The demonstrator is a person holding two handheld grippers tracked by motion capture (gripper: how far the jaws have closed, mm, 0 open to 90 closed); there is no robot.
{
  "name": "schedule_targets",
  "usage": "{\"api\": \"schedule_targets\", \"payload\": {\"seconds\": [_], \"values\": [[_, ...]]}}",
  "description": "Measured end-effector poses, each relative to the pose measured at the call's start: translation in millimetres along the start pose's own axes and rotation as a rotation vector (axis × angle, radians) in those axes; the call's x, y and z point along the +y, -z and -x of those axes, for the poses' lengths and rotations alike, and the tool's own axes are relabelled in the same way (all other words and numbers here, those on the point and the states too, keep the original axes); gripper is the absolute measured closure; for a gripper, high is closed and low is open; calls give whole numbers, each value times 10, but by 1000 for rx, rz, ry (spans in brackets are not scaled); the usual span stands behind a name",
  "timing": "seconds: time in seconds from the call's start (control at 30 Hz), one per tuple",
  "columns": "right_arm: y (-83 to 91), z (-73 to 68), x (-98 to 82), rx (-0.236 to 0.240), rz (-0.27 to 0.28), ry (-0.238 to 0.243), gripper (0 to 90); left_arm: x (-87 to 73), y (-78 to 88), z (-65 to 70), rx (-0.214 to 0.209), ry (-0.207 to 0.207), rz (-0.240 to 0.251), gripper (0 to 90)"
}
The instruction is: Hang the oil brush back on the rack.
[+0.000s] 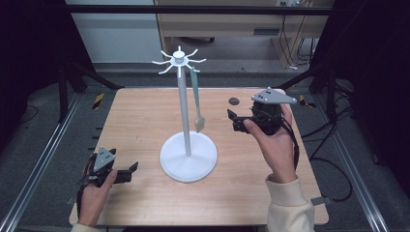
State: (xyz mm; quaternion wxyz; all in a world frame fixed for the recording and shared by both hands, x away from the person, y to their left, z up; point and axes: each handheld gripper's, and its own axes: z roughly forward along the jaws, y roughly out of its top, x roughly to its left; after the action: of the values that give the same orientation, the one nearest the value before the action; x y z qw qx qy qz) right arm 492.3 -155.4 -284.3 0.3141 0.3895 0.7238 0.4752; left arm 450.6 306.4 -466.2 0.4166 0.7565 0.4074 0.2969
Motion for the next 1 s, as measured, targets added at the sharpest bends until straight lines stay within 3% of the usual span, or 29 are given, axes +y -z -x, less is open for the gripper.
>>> {"api": "schedule_targets", "payload": {"seconds": [0.27,0.47,0.87,1.0], "values": [[-5,202,-119,-60,-20,-34,92,0,9,-8,7,3,8,23],[-72,327,-255,-117,-61,-20,107,1,10,-7,6,1,9,22],[-271,546,-590,-161,-139,-56,96,0,5,-6,8,1,5,22],[-321,608,-711,-147,-142,-86,95,-1,3,-4,6,-1,2,22]]}}
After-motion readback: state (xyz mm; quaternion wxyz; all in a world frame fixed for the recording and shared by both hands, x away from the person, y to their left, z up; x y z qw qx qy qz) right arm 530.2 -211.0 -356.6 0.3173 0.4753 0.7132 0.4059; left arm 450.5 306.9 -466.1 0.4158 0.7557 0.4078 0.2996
